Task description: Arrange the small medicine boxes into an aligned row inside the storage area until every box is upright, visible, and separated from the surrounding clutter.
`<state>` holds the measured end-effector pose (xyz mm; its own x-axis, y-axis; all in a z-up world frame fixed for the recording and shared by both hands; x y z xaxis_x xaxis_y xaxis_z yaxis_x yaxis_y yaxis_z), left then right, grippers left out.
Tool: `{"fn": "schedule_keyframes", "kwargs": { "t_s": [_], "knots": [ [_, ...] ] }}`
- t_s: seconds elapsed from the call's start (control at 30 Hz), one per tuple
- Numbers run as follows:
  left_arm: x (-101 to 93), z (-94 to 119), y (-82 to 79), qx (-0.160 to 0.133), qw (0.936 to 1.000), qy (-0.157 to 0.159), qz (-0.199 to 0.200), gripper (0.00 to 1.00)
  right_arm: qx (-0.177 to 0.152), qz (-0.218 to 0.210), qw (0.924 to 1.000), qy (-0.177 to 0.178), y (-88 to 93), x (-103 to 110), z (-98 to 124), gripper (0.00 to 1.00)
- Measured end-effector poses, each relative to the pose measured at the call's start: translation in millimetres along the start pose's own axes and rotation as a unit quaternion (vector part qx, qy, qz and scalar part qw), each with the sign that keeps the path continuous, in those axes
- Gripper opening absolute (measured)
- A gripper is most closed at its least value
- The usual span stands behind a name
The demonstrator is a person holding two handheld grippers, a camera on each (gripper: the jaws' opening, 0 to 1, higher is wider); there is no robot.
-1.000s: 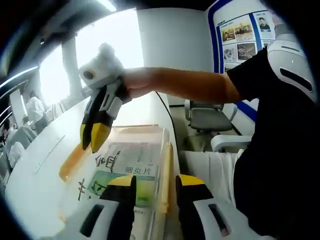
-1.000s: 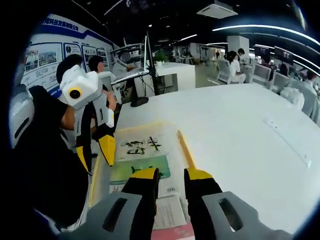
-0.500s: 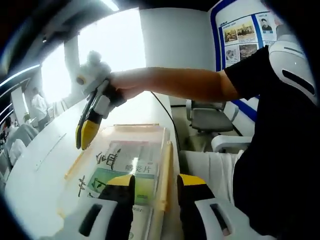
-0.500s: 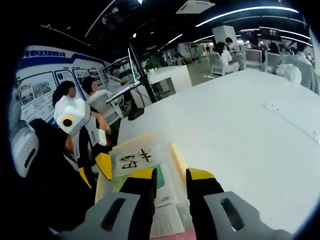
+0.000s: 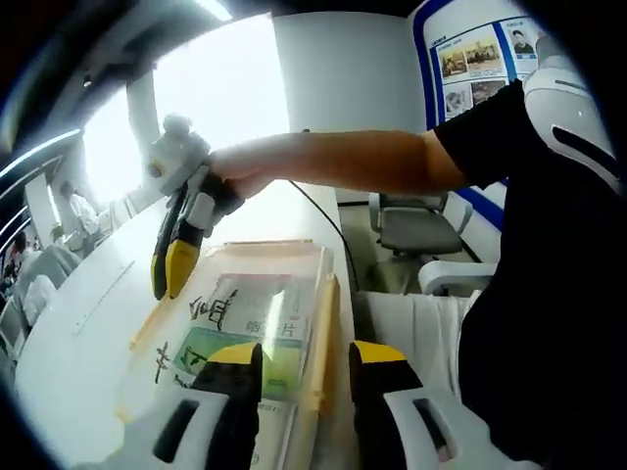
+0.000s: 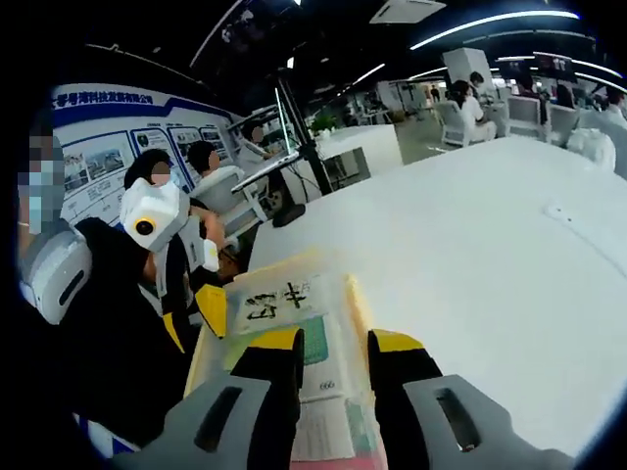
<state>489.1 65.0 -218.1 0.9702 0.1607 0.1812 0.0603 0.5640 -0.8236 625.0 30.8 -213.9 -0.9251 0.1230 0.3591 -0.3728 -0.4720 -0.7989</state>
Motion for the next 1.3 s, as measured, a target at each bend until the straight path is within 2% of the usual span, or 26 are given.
{"fn": "schedule_keyframes", "kwargs": {
  "t_s": [0.33, 0.4, 0.43, 0.63, 0.67, 0.7, 0.73, 0.77, 0.83, 0.87, 0.97, 1.07, 1.1, 1.2, 1.3],
  "knots": [
    [0.4, 0, -0.6, -0.009, 0.9999, 0.002, 0.006, 0.35, 0.021, -0.006, 0.9997, -0.013, -2.2, 0, -1, 0.27],
    [0.1, -1, -0.4, -0.013, 0.9999, 0.0, 0.002, 0.35, 0.03, 0.017, 0.9984, -0.046, -2.4, 8, -2, 0.22],
    [-0.1, -2, -0.2, -0.014, 0.9999, -0.001, -0.005, 0.34, 0.035, 0.026, 0.9979, -0.048, -2.0, 8, -4, 0.22],
    [-1.0, -2, 0.2, -0.007, 0.9995, -0.012, -0.027, 0.34, 0.061, 0.034, 0.9968, -0.04, -6.1, 3, -4, 0.21],
    [-1.2, -2, 0.3, -0.006, 0.9994, -0.012, -0.031, 0.34, 0.061, 0.034, 0.9969, -0.037, -7.6, 1, -3, 0.23],
    [-1.3, -2, 0.2, -0.006, 0.9994, -0.013, -0.032, 0.34, 0.073, 0.019, 0.997, -0.016, -5.2, -6, -1, 0.31],
    [-0.8, -2, 0.2, -0.005, 0.9993, -0.015, -0.033, 0.34, 0.089, 0.015, 0.9959, -0.014, -1.0, -8, -2, 0.35],
    [-0.4, -2, 0.2, -0.004, 0.9992, -0.017, -0.035, 0.33, 0.107, 0.018, 0.994, -0.015, 4.1, -9, -2, 0.35],
    [1.0, -3, -0.5, -0.001, 0.999, -0.025, -0.039, 0.3, 0.117, 0.025, 0.9927, -0.016, 6.9, -13, -4, 0.29],
    [0.5, -3, -0.9, 0.001, 0.9988, -0.027, -0.042, 0.3, 0.112, 0.017, 0.9934, -0.019, 5.7, -14, -6, 0.31],
    [0.1, -5, -2.1, -0.001, 0.9984, -0.029, -0.048, 0.29, 0.098, -0.001, 0.9948, -0.031, 2.7, -17, -6, 0.24],
    [-0.9, -7, -2.4, -0.004, 0.9974, -0.035, -0.063, 0.28, 0.095, -0.002, 0.9949, -0.034, 4.5, -17, -6, 0.23],
    [-0.3, -7, -2.4, -0.001, 0.9947, -0.04, -0.095, 0.28, 0.091, -0.014, 0.9951, -0.037, 4.3, -18, -6, 0.22],
    [-2.5, -8, -0.9, -0.001, 0.9942, -0.044, -0.098, 0.29, 0.087, -0.017, 0.9949, -0.048, 5.2, -18, -7, 0.22],
    [-3.4, -8, 0.3, 0.0, 0.992, -0.046, -0.118, 0.3, 0.083, -0.022, 0.9946, -0.059, 5.3, -18, -8, 0.22]
  ]
}}
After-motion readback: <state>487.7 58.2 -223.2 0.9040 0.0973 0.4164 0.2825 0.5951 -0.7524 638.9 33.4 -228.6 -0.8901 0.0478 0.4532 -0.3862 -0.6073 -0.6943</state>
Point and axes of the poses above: the point that each gripper's makers call its tool centre point, and the gripper's own axes: z roughly backward along the fingers, x roughly to its left, y roughly out of its underside, the point moved 1 cm from there along z, roughly backward along the fingers, and after that the axes turned 3 degrees about -y, right-handed, at the moved point
